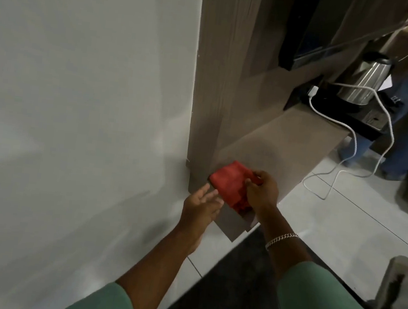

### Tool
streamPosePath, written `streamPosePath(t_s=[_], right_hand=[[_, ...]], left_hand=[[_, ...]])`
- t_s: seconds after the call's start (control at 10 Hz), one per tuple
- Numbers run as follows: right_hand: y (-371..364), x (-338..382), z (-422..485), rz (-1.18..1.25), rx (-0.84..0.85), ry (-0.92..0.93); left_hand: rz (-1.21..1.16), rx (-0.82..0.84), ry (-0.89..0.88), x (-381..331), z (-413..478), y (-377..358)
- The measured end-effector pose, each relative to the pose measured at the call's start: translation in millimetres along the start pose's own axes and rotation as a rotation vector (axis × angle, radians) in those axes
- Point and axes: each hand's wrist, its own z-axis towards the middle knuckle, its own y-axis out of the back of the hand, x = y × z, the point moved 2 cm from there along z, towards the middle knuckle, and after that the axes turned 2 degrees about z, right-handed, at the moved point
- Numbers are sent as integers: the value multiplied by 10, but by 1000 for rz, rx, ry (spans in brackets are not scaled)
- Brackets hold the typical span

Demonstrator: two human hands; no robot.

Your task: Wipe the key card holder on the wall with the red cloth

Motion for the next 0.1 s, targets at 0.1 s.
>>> streamPosePath(t_s=[0.1], right_hand=[[-43,50,-55,-85,-27,55]], left_hand=[[237,-77,-90,-182,-28,161]])
